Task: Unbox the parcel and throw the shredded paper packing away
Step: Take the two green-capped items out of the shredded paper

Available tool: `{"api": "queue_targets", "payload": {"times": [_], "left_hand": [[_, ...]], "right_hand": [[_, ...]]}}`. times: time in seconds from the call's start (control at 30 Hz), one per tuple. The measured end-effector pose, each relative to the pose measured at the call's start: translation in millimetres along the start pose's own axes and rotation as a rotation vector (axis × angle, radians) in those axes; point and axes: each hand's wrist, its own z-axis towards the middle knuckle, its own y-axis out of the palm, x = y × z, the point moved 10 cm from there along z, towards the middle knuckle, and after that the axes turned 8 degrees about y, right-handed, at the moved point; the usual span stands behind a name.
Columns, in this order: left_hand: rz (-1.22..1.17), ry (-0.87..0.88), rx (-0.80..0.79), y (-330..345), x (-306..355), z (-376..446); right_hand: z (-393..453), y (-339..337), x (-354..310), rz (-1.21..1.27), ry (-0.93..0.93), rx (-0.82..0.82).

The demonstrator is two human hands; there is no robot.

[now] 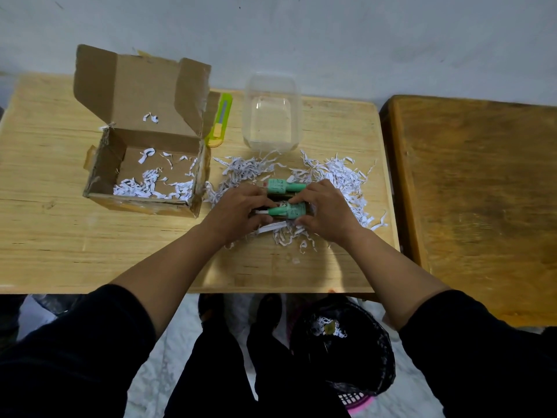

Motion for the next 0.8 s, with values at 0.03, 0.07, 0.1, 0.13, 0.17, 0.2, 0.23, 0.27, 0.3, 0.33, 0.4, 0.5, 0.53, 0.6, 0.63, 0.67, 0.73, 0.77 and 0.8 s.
{"api": "queue_targets", "payload": {"times": [0.03, 0.07, 0.1, 0.13, 0.17, 0.2, 0.23, 0.27, 0.3, 0.33, 0.4, 0.5, 0.53, 0.6, 0.63, 0.67, 0.73, 0.77, 0.8], "left_hand": [[-0.008, 0.013, 0.003, -0.3, 0.7, -0.2], [-0.012, 0.029, 0.008, -0.7, 1.7, -0.5], [-0.011, 0.047, 0.013, -1.0, 2.8, -0.8], [-0.004, 0.067, 0.016, -1.1, 3.9, -1.1], [0.007, 0.086, 0.016, -0.8, 4.5, -1.4], [0.018, 0.101, 0.017, -0.6, 5.0, -1.6], [0.028, 0.109, 0.019, -0.2, 4.5, -1.7], [0.038, 0.113, 0.021, 0.0, 3.8, -1.6], [0.044, 0.112, 0.018, 1.1, 3.0, -1.6], [0.048, 0.109, 0.01, 2.5, 2.1, -1.8], [0.055, 0.104, -0.008, 5.9, -0.7, -3.0], [0.069, 0.111, -0.041, 8.8, -3.6, -5.2], [0.08, 0.123, -0.048, 8.5, -2.5, -5.8], [0.104, 0.145, -0.062, 6.9, 1.0, -7.0], [0.123, 0.153, -0.068, 6.1, 2.5, -7.5], [0.151, 0.161, -0.074, 5.1, 4.0, -7.5], [0.216, 0.171, -0.114, 3.5, 6.7, -5.1], [0.244, 0.183, -0.133, 2.6, 8.3, -3.3], [0.267, 0.201, -0.144, 2.1, 9.6, -1.3]], "right_hand": [[0.3, -0.2, -0.3, 0.003, -0.001, -0.001], [0.6, -0.1, -0.1, 0.007, -0.001, -0.001], [0.6, -0.1, 0.1, 0.009, 0.0, -0.002], [0.7, 0.1, 0.5, 0.012, 0.001, -0.002], [0.6, 0.2, 0.5, 0.014, 0.001, -0.001], [0.7, 0.3, 0.7, 0.017, 0.002, -0.002], [0.8, 0.1, 0.7, 0.018, 0.004, -0.004], [1.2, 0.3, 0.9, 0.02, 0.007, -0.008], [1.4, 0.2, 0.6, 0.018, 0.007, -0.012], [1.7, 0.7, 0.3, 0.014, 0.007, -0.017], [1.9, 1.1, 0.1, 0.008, 0.011, -0.024], [2.1, 0.6, -0.1, 0.009, 0.019, -0.025], [2.3, 0.6, 0.0, 0.006, 0.022, -0.027], [2.6, 0.4, -0.4, -0.006, 0.025, -0.03], [2.5, 0.2, -0.9, -0.013, 0.025, -0.032], [2.7, 0.5, -1.0, -0.017, 0.026, -0.035], [2.9, 1.3, -1.4, -0.027, 0.031, -0.046], [3.1, 1.7, -1.5, -0.034, 0.035, -0.053], [3.5, 2.1, -1.3, -0.042, 0.038, -0.059]]}}
